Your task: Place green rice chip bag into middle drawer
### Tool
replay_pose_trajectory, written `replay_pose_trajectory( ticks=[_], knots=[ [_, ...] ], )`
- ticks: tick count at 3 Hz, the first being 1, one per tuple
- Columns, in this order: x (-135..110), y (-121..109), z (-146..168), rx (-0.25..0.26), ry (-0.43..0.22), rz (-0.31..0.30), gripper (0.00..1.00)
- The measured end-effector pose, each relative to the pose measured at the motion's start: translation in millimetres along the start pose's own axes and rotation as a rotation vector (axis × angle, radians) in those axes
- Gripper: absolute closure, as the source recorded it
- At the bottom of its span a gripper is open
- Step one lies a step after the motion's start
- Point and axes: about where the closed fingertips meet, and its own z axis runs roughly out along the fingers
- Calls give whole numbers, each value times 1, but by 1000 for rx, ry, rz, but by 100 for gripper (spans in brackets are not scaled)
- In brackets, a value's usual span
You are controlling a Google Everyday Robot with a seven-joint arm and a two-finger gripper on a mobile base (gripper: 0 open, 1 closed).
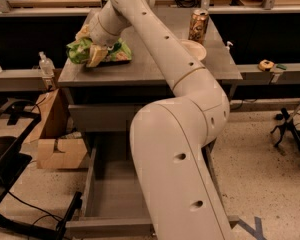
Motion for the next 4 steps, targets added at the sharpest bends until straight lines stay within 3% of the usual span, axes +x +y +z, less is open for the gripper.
replay_pose_trajectory(
  ticks=[2,3,4],
  knots=[
    [-1,3,10,-9,-8,0,100],
    [-1,3,10,-8,-9,0,100],
    [-8,-23,-38,93,17,-35,100]
  ],
)
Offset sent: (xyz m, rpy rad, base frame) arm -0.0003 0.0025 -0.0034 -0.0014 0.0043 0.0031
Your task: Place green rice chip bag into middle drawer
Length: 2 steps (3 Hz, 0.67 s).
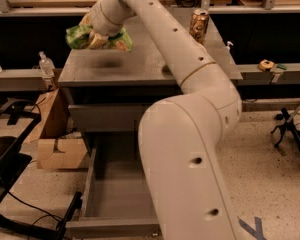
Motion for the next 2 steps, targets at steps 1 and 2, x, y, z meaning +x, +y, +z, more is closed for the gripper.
replay_pose_trajectory(
  ticks=[1,2],
  knots=[
    [-22,-17,-45,72,20,-21,100],
    [-52,-28,-116,191,49,14,100]
  ],
)
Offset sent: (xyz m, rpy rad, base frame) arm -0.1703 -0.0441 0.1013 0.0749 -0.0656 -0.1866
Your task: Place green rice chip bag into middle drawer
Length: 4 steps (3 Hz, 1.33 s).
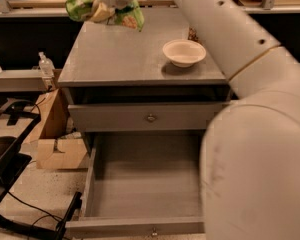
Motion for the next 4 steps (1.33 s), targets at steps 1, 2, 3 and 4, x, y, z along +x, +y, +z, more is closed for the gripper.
replay_pose_trajectory(
  ticks=[1,2,3,4],
  knots=[
    [-46,-17,-93,160,-9,103,100],
    [-138,-14,-167,285,-129,240,100],
    [-202,20,-177,319,-260,344,100],
    [-211,67,-150,342,-328,402,100]
  ],
)
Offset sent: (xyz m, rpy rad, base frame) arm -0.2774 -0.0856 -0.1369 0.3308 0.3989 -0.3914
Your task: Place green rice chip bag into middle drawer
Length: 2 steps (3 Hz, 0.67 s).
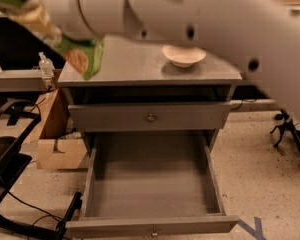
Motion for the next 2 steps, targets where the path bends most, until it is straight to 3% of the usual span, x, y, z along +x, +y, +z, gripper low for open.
replay_pose_trajectory(
  ticks=[1,2],
  knots=[
    [69,56,2,0,-21,190,100],
    [92,99,-5,-42,-22,290,100]
  ],
)
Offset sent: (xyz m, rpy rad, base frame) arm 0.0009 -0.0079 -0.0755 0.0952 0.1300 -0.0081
